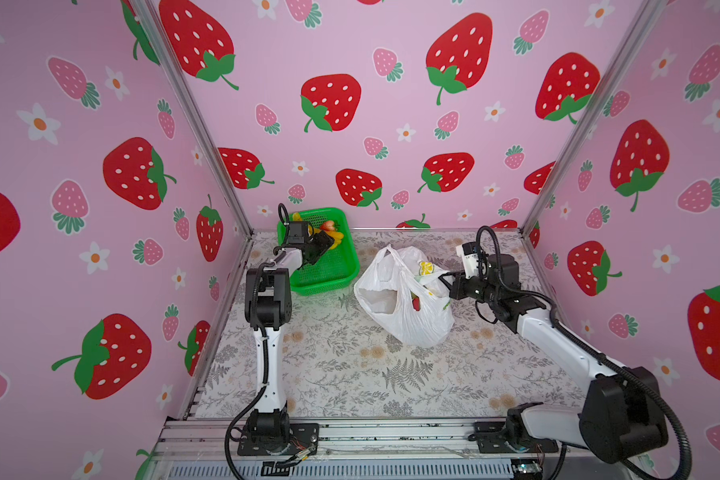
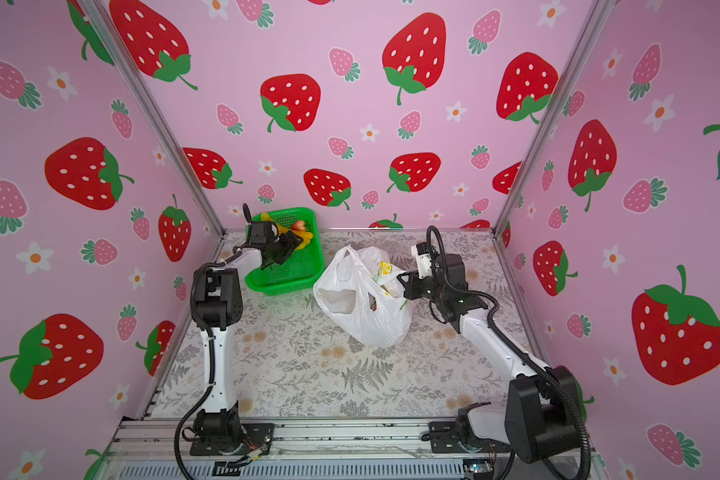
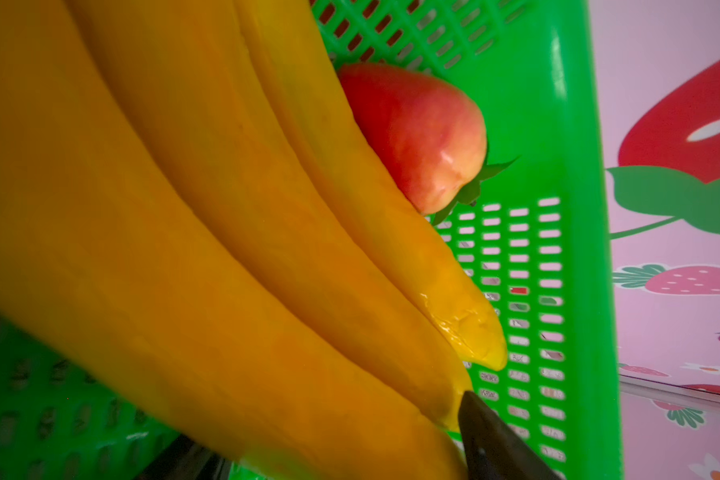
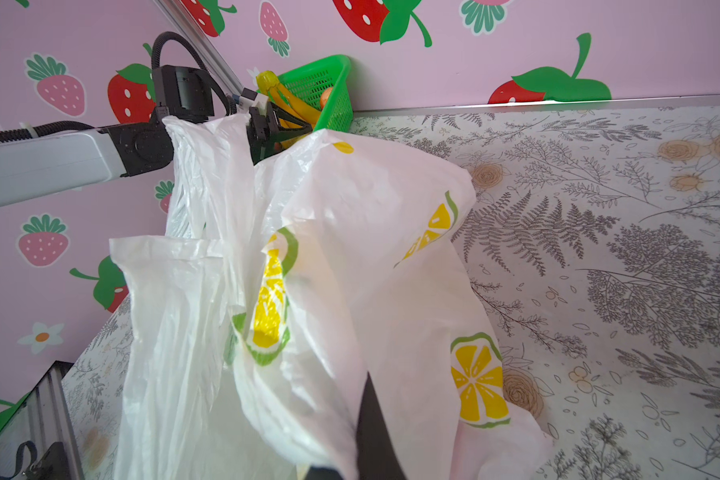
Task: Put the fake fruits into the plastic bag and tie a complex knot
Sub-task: 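Move the left gripper over the green basket and grasp the yellow bananas, then lift the bananas with the left gripper and carry them toward the bag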
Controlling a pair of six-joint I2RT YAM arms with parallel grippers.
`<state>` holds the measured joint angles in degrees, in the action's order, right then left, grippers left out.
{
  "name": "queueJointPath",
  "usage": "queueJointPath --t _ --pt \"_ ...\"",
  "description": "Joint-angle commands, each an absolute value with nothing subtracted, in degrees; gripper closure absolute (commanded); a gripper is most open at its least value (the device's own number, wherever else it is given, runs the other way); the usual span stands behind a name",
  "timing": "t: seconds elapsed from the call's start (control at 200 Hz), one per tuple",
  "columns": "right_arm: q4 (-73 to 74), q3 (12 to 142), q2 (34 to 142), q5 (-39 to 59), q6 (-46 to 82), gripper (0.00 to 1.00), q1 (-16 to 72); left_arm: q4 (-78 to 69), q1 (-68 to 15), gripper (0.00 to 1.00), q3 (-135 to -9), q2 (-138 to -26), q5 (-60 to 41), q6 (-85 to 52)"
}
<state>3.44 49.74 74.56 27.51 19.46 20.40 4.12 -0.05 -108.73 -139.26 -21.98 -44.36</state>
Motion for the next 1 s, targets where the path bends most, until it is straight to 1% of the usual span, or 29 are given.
queueJointPath --t 0.0,0.075,0.195,0.31,0.46,0.755,0.891,0.996 --pt "4.29 49.22 75.19 28.03 18.61 0.97 20.74 2.67 -0.25 0.22 -109.25 -139.64 -23.38 -46.96" --pt "4.27 49.22 75.45 28.12 18.63 0.97 20.74 0.84 -0.31 0.27 -107.2 -138.93 -23.46 -48.22" --pt "4.22 49.22 75.73 28.17 18.63 0.97 20.74 -4.74 -0.35 0.4 -101.01 -136.54 -23.0 -50.63" --pt "4.23 49.31 75.83 28.39 18.64 0.97 20.74 -7.36 -0.34 0.48 -97.67 -135.04 -23.11 -52.04" --pt "4.26 49.22 75.83 28.39 18.63 0.97 20.74 -11.4 -0.35 0.57 -92.41 -132.15 -22.44 -53.3" --pt "3.97 49.22 75.4 28.25 18.43 0.97 20.72 -14.06 -0.28 0.75 -86.5 -126.53 -20.89 -52.22" --pt "3.81 49.22 75.15 28.25 18.34 0.97 20.73 -14.06 -0.2 0.81 -83.94 -122.77 -20.29 -50.38" --pt "3.83 49.22 75.15 28.2 18.28 0.97 20.74 -14.56 -0.11 0.85 -80.88 -119.01 -19.68 -48.94"
